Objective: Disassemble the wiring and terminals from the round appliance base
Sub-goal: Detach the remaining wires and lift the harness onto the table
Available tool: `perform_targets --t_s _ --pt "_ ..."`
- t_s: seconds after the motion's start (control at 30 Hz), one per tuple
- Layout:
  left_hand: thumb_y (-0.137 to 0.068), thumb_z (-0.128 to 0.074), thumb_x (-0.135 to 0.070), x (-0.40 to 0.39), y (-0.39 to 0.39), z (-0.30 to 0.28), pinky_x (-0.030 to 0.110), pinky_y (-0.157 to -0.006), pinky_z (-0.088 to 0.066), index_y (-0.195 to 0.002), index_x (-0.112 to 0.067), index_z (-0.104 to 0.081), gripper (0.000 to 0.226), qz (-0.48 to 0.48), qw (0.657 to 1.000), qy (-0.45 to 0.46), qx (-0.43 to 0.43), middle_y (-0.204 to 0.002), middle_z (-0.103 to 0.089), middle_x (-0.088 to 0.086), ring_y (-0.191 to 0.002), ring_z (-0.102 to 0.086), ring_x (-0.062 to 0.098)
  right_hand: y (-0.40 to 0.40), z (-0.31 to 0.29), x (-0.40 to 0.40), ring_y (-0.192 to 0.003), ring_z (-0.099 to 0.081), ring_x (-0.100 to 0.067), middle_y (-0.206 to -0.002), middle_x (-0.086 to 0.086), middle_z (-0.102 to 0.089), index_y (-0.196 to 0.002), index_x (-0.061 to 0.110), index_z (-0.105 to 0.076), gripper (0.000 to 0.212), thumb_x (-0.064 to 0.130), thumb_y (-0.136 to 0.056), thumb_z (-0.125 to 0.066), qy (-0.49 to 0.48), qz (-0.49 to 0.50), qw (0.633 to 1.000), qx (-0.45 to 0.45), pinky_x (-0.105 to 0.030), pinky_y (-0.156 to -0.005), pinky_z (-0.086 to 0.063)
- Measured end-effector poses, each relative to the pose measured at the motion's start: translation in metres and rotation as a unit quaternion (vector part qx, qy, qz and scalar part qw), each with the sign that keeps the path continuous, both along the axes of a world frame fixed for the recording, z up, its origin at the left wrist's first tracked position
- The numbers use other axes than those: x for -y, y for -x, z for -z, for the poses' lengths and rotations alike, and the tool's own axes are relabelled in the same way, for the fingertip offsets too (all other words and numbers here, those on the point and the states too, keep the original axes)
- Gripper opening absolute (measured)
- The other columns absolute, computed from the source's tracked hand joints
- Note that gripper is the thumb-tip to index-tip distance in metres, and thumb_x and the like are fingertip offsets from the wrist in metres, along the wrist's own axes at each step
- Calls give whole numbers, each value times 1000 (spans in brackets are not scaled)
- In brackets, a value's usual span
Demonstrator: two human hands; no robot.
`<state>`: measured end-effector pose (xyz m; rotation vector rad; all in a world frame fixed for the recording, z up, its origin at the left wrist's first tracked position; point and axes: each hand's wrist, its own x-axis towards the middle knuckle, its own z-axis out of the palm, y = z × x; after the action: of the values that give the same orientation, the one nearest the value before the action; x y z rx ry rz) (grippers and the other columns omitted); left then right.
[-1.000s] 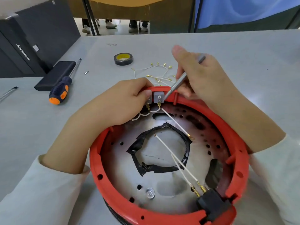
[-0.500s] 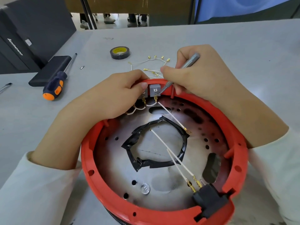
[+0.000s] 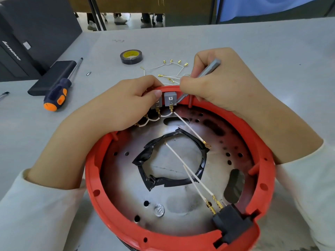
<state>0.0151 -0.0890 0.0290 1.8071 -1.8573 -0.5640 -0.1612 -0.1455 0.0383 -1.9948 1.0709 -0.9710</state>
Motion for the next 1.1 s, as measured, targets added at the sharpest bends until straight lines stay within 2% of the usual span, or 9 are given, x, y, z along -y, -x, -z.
perform_targets --t_s 0.2,0.37,0.5,0.73,0.87,1.0,1.1 --pt "-98 -41 -30 0 -1 0 12 -48 -36 -107 -30 -59 19 4 1000 -3 1 -71 -58 -6 -51 -47 -1 0 0 0 -42 -43 -5 -47 3 -49 -54 19 -50 28 15 -70 -72 3 -2 1000 -10 -18 -44 -35" --pt "-98 -42 -30 -1 1 -1 14 -49 -38 -106 -31 -59 19 5 1000 -5 -5 -71 -58 -5 -53 -48 1 -1 2 0 -42 -48 -7 -48 2 -50 -54 19 -49 30 14 -71 -73 -3 -16 1000 -8 -14 -41 -37" --pt "-98 -42 -29 -1 1 -2 11 -50 -37 -107 -29 -59 19 2 1000 -1 -4 -69 -57 -6 -52 -47 -1 -1 2 1 -41 -45 -4 -48 2 -52 -54 21 -48 30 14 -70 -73 -4 -22 999 -28 -12 -40 -35" --pt "-98 -42 -29 -1 1 -2 12 -49 -37 -106 -31 -59 19 2 1000 -1 0 -69 -57 -6 -52 -47 -1 -1 1 1 -49 -49 -8 -56 -1 -57 -54 22 -50 28 19 -70 -73 -1 -20 999 -50 -19 -46 -39" --pt "-98 -42 -30 -1 0 -1 11 -48 -38 -104 -31 -59 18 2 1000 -3 -5 -65 -56 -7 -49 -47 0 -1 0 -1 -50 -52 -6 -51 6 -56 -54 21 -49 28 19 -71 -71 9 -18 998 -61 -21 -50 -41" --pt "-97 -43 -29 0 0 0 11 -46 -36 -102 -31 -59 18 -2 1000 -1 -2 -57 -53 -10 -47 -47 -1 -2 0 -4 -54 -53 -12 -54 3 -52 -54 23 -46 32 21 -75 -70 37 -28 996 -72 -24 -51 -39" --pt "-98 -43 -30 1 0 0 11 -46 -36 -103 -32 -59 17 -5 1000 -6 0 -61 -54 -10 -48 -47 -1 -3 0 -1 -57 -59 -27 -55 -2 -52 -54 22 -44 33 17 -76 -68 30 -32 997 -62 -25 -51 -40"
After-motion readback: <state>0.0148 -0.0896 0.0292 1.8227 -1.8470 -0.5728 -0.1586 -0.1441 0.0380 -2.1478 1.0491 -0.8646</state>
